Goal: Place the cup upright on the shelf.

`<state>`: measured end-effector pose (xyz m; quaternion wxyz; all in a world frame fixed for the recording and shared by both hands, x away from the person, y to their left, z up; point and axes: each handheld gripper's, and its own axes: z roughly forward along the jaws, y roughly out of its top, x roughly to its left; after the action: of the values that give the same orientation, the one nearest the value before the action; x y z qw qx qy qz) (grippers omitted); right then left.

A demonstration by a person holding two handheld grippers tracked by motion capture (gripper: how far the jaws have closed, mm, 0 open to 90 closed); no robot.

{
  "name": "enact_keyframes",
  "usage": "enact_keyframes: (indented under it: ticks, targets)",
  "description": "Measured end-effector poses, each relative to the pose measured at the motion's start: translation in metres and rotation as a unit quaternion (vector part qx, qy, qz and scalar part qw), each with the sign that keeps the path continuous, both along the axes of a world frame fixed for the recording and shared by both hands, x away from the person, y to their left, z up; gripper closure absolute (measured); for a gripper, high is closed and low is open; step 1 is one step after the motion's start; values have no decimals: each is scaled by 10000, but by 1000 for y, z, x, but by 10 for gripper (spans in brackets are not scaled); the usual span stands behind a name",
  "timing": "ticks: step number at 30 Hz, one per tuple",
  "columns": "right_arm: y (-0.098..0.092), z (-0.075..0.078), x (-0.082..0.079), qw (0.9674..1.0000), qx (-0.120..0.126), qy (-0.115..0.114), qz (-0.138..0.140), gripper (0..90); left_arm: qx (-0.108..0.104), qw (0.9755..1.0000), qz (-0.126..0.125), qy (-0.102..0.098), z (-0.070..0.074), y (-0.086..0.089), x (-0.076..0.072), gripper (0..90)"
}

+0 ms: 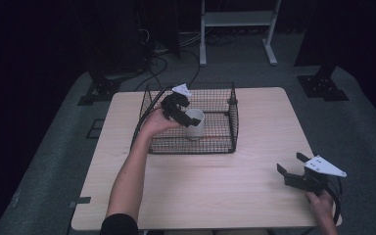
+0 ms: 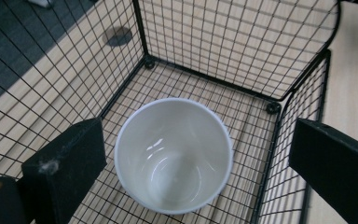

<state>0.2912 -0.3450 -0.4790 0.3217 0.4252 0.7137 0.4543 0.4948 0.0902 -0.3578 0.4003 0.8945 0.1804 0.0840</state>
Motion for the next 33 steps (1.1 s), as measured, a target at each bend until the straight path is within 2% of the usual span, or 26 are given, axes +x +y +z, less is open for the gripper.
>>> enact_keyframes:
  ticks: [15,18,33]
  targets:
    - [-1,0,0,10000,25,3,-39,131,-102,9994,-167,-294,20,5,-33,33]
    - [-1,0,0,10000,30,8,-44,131,-58,9991,-211,-371,23,6,-41,33]
    - [-1,0,0,10000,33,5,-62,131,-128,9982,-271,-522,28,9,-72,33]
